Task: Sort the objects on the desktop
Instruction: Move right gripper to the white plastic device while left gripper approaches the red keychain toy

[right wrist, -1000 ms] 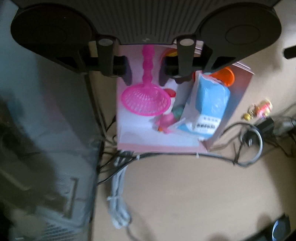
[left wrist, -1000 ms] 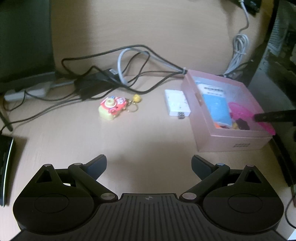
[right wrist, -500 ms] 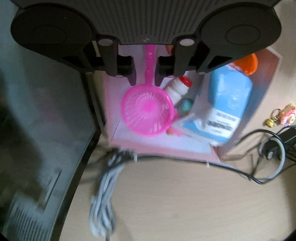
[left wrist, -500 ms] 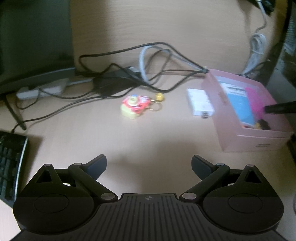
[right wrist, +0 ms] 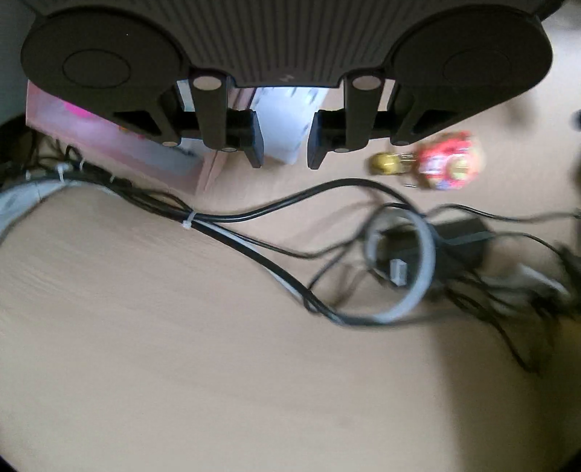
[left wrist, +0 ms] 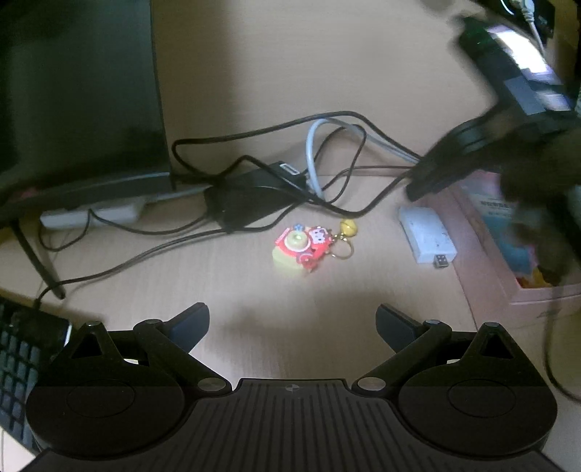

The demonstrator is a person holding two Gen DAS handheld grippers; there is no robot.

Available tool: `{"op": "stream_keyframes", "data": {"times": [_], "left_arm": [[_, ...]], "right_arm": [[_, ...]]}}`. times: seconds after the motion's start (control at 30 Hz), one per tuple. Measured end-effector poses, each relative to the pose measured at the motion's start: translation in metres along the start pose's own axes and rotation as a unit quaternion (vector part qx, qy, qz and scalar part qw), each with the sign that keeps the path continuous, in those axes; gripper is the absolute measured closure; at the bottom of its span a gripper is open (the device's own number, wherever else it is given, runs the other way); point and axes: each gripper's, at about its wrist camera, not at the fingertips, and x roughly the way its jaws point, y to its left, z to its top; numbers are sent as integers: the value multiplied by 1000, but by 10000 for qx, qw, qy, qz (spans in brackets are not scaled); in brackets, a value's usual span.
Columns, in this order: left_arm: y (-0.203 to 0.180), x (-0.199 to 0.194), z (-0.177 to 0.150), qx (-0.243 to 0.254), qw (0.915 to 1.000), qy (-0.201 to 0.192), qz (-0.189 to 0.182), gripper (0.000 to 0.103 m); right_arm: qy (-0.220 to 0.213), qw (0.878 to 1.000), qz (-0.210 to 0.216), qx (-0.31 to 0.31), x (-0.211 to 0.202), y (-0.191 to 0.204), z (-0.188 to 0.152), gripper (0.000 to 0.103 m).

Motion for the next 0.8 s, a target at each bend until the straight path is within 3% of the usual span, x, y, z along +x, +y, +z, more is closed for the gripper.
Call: {"op": "stream_keyframes", "data": {"times": [0.13,0.37,0.6,0.8], "left_arm": [[3,3,-6,-36,10000,17,-88,2],[17,6,-21,-320,9993,206,-4,2],[29,0,-31,-412,9986,306,118,2],[32,-7,-32,-408,9987,244,159,2]], "right_arm": [[238,9984,-393,-344,23,11,7,77],[345,9974,-289,-566,15,23,-17,76],[418,9976,503,-224,-24,27,-59,76],[535,9891,1364,-164,-64,48,-116,72]]}}
